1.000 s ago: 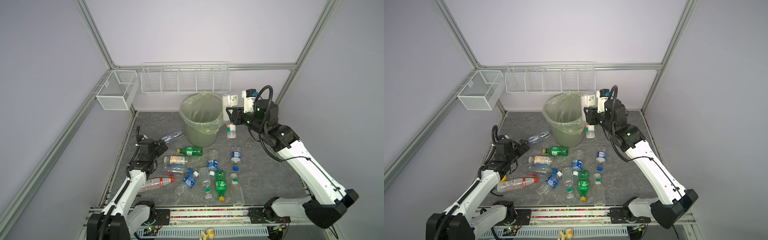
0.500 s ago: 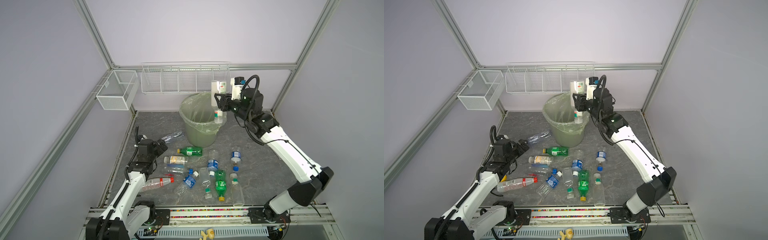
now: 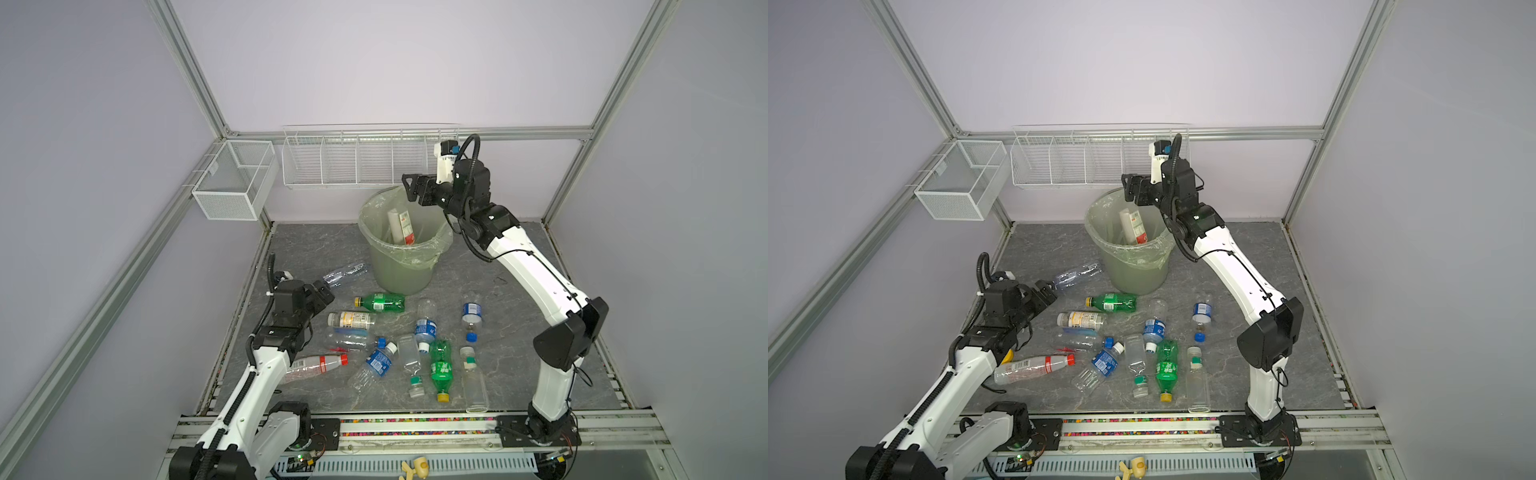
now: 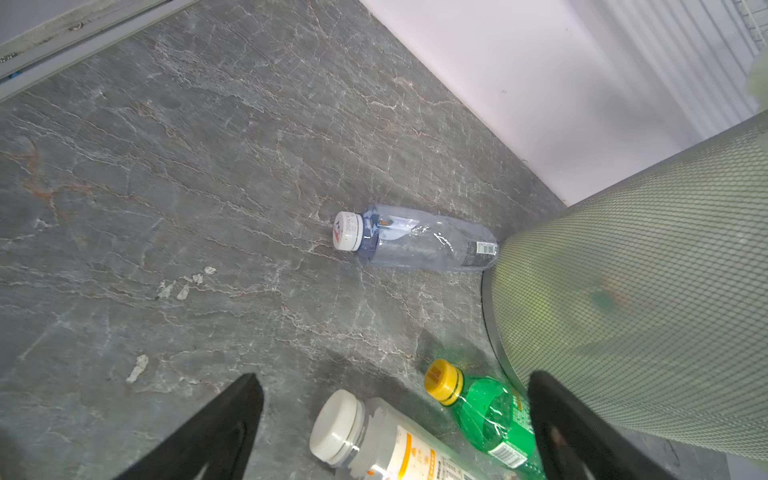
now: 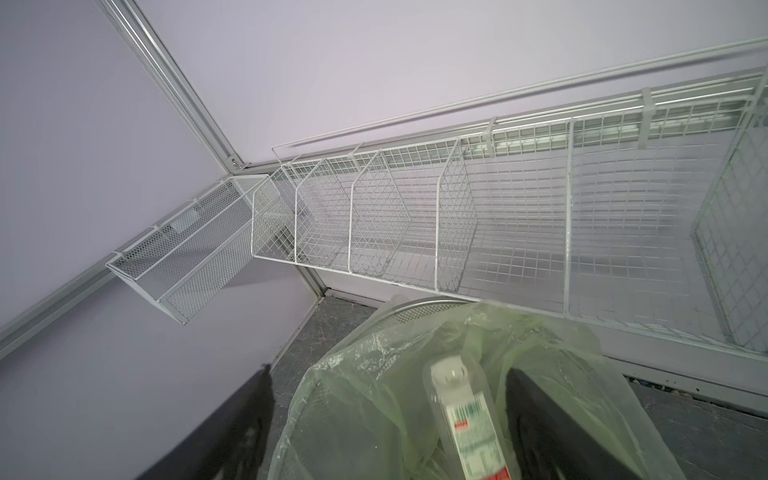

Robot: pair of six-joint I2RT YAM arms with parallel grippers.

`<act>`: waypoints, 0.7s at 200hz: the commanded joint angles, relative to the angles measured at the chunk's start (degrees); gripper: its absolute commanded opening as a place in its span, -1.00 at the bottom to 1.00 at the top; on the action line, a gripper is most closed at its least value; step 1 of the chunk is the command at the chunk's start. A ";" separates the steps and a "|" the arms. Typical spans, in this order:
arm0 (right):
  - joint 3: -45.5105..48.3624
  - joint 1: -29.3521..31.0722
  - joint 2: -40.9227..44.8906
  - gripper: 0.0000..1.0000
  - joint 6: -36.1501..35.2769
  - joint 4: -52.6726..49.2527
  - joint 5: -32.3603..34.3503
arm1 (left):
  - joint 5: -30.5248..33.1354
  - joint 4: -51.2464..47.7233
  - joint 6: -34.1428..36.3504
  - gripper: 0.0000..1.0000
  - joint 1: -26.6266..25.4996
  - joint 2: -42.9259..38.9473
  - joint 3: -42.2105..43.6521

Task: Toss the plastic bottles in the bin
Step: 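Carry the bottle over the bin and open the right gripper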

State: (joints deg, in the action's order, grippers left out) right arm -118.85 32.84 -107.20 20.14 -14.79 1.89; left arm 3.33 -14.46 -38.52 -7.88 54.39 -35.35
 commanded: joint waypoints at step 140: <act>34.94 -0.48 30.61 0.76 -1.35 -10.61 2.25 | 0.09 0.27 -1.45 0.98 0.32 2.61 -1.38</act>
State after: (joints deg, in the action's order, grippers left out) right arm -88.44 32.71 -79.26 18.41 -22.70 2.96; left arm 3.09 -14.24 -38.94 -7.88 57.28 -35.35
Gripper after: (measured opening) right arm 0.880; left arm 0.992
